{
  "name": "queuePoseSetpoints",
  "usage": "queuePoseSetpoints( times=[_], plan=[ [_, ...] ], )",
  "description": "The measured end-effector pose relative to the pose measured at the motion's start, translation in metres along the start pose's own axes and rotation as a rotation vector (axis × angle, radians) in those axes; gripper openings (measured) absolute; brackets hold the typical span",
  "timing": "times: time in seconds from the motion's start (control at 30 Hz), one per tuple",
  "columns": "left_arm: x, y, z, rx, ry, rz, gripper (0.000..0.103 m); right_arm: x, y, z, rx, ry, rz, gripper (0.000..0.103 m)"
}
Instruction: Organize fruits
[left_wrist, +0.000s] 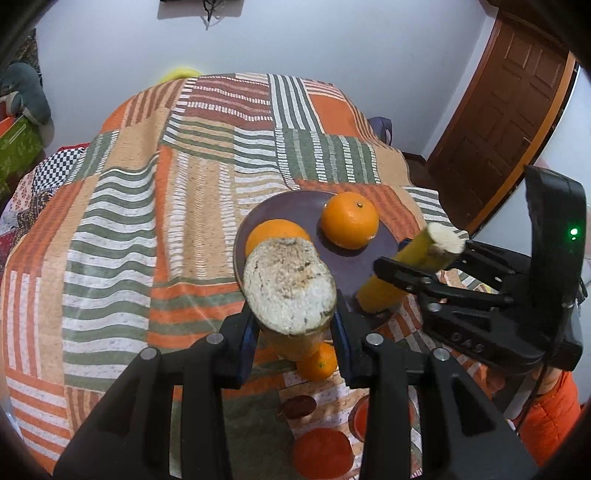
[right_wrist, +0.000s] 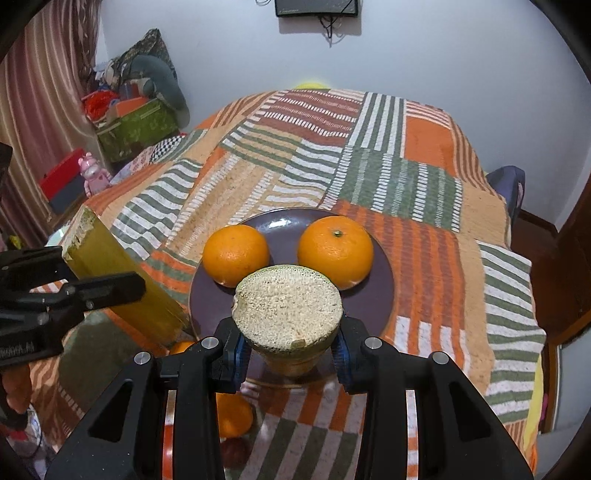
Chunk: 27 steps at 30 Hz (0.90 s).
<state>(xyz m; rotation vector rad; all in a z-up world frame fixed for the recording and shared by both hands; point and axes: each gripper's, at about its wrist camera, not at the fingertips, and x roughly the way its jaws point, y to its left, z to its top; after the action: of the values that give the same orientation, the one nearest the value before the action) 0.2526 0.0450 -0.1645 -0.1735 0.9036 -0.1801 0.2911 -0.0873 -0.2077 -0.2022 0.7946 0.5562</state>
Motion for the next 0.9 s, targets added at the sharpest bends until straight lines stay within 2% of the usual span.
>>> queuePoseSetpoints(
  times=[0.43,0.63,0.9],
  plan=[
    [0.027,0.0,0.014,0.012,0.011,-0.01,0.036,0.021,-0.005,0.014,-0.008,-0.014,0.044,0.034],
    [0.035,-0.002,0.02,0.021,0.004,-0.003,0.036,0.032,-0.007,0.01,0.024,0.001,0.087,0.035],
    [0.041,-0.003,0.022,0.027,0.006,0.0,0.036,0.036,-0.012,0.001,0.038,0.029,0.093,0.037]
  ],
)
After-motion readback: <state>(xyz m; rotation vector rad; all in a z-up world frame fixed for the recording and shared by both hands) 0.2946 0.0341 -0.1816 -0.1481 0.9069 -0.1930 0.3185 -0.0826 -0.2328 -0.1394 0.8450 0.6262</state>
